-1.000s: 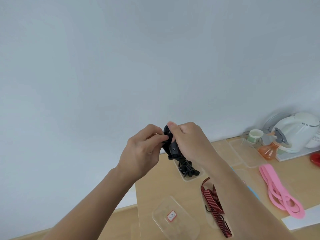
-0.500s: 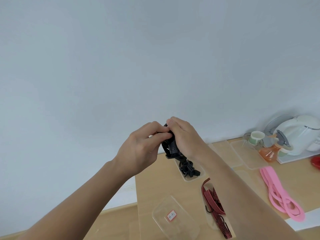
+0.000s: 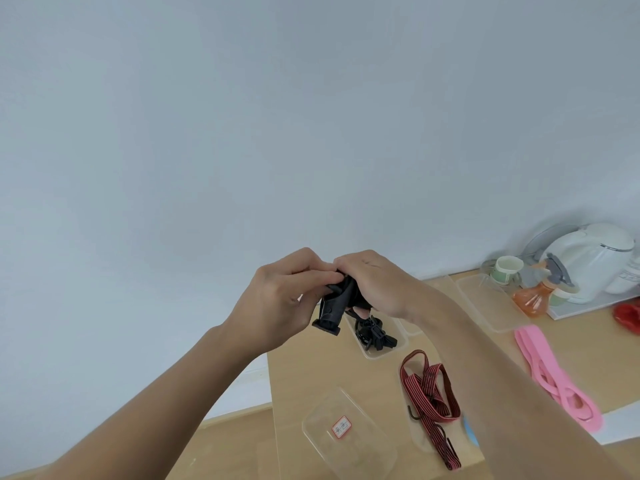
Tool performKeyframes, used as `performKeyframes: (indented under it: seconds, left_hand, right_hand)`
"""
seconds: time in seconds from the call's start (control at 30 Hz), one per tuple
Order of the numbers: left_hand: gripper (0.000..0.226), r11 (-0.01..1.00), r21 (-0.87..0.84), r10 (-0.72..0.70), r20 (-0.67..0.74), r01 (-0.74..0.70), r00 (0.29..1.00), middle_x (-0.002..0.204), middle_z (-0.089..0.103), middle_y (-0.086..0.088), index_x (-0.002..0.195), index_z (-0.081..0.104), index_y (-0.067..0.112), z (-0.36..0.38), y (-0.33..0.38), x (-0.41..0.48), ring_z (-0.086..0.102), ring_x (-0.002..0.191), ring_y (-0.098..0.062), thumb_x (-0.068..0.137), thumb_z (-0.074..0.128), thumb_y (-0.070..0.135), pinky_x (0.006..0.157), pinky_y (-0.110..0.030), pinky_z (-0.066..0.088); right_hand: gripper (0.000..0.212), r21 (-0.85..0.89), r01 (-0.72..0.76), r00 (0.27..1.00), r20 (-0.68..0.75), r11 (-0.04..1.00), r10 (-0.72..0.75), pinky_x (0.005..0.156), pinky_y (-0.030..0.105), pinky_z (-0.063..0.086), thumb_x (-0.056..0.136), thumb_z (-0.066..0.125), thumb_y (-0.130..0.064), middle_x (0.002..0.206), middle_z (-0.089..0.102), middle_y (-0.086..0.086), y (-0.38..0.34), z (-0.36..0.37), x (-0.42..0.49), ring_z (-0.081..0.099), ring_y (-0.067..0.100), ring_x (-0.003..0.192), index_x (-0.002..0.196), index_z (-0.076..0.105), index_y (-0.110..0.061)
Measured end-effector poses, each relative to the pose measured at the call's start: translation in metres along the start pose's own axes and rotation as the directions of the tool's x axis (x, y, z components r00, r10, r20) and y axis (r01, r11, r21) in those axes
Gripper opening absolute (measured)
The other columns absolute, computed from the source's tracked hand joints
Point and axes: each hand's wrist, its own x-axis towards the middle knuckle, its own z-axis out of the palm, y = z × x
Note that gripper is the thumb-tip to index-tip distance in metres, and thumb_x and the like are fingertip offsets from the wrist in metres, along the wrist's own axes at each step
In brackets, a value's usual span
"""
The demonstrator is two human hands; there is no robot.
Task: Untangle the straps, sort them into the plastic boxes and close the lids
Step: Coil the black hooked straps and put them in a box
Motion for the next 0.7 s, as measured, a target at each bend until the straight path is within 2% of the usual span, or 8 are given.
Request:
performKeyframes:
  seconds: [0.1, 0.23, 0.3, 0.37, 0.43, 0.53, 0.6, 0.7]
  left_hand:
    - [0.017, 1.000, -0.021, -0.011, -0.004, 0.011, 1.000, 0.093, 0.071, -0.005, 0.104, 0.079, 0.005, 0.002, 0.001, -0.001, 0.069, 0.080, -0.014, 0.089, 0.072, 0.001, 0.070, -0.027, 0.057]
    - [0.021, 0.991, -0.099, -0.092, -0.006, 0.091, 0.996, 0.090, 0.073, -0.003, 0.102, 0.080, 0.008, 0.004, 0.004, 0.006, 0.068, 0.079, -0.009, 0.083, 0.077, -0.002, 0.074, -0.020, 0.056]
    - [0.023, 0.966, -0.173, -0.196, 0.008, 0.194, 0.981, 0.087, 0.073, -0.002, 0.100, 0.080, 0.012, 0.005, 0.004, 0.008, 0.070, 0.076, -0.012, 0.081, 0.078, -0.002, 0.074, -0.021, 0.057]
    - [0.023, 0.895, -0.275, -0.353, 0.046, 0.352, 0.934, 0.083, 0.074, -0.001, 0.096, 0.079, 0.016, 0.006, 0.004, 0.007, 0.072, 0.076, -0.016, 0.080, 0.081, 0.001, 0.075, -0.024, 0.058]
    - [0.020, 0.796, -0.347, -0.489, 0.113, 0.496, 0.865, 0.084, 0.077, 0.000, 0.093, 0.078, 0.014, 0.006, 0.002, 0.008, 0.075, 0.081, -0.020, 0.079, 0.084, 0.001, 0.079, -0.032, 0.060]
    - [0.018, 0.683, -0.406, -0.601, 0.161, 0.607, 0.783, 0.088, 0.079, -0.006, 0.091, 0.077, 0.009, 0.003, 0.001, 0.011, 0.076, 0.086, -0.028, 0.078, 0.085, 0.000, 0.086, -0.042, 0.061]
    - [0.017, 0.636, -0.446, -0.638, 0.155, 0.630, 0.754, 0.087, 0.079, -0.010, 0.092, 0.077, 0.006, 0.002, 0.002, 0.015, 0.077, 0.085, -0.030, 0.078, 0.084, 0.000, 0.084, -0.042, 0.062]
    - [0.015, 0.585, -0.449, -0.702, 0.137, 0.676, 0.699, 0.083, 0.078, -0.010, 0.093, 0.078, 0.009, 0.003, 0.004, 0.019, 0.075, 0.080, -0.033, 0.080, 0.083, 0.003, 0.072, -0.041, 0.063]
  right_hand:
    - [0.055, -0.025, -0.008, 1.000, 0.004, 1.000, 0.008, 0.054, 0.029, 0.039, 0.109, 0.028, -0.036, 0.052, 0.054, -0.002, 0.003, 0.000, 0.000, 0.043, 0.020, 0.046, 0.065, 0.051, -0.013]
    - [0.074, -0.041, -0.023, 1.000, 0.018, 0.999, 0.024, 0.044, 0.018, 0.036, 0.108, 0.018, -0.054, 0.055, 0.056, 0.006, 0.006, -0.001, 0.002, 0.045, 0.023, 0.043, 0.073, 0.056, -0.002]
    - [0.074, -0.038, -0.043, 0.998, 0.046, 0.998, 0.045, 0.043, 0.018, 0.035, 0.106, 0.015, -0.059, 0.053, 0.055, 0.004, 0.008, -0.001, 0.001, 0.044, 0.022, 0.042, 0.067, 0.054, -0.010]
    - [0.071, -0.004, -0.096, 0.992, 0.086, 0.995, 0.096, 0.044, 0.021, 0.033, 0.104, 0.015, -0.062, 0.058, 0.055, 0.004, 0.013, -0.001, 0.001, 0.044, 0.021, 0.042, 0.071, 0.055, -0.014]
    - [0.062, 0.091, -0.136, 0.983, 0.134, 0.986, 0.123, 0.044, 0.024, 0.028, 0.105, 0.021, -0.060, 0.061, 0.056, 0.003, 0.022, -0.003, 0.003, 0.044, 0.019, 0.042, 0.084, 0.055, -0.012]
    - [0.045, 0.369, -0.152, 0.974, 0.214, 0.917, 0.075, 0.042, 0.025, 0.021, 0.097, 0.036, -0.050, 0.069, 0.058, 0.004, 0.035, -0.005, 0.006, 0.046, 0.019, 0.045, 0.098, 0.054, -0.009]
    - [0.040, 0.523, -0.162, 0.969, 0.245, 0.837, 0.034, 0.043, 0.025, 0.023, 0.100, 0.041, -0.046, 0.077, 0.058, 0.005, 0.042, -0.007, 0.005, 0.049, 0.022, 0.054, 0.106, 0.056, -0.009]
    - [0.044, 0.613, -0.146, 0.972, 0.233, 0.776, -0.002, 0.047, 0.025, 0.031, 0.101, 0.047, -0.048, 0.087, 0.055, 0.008, 0.048, -0.007, 0.006, 0.052, 0.022, 0.062, 0.115, 0.057, -0.008]
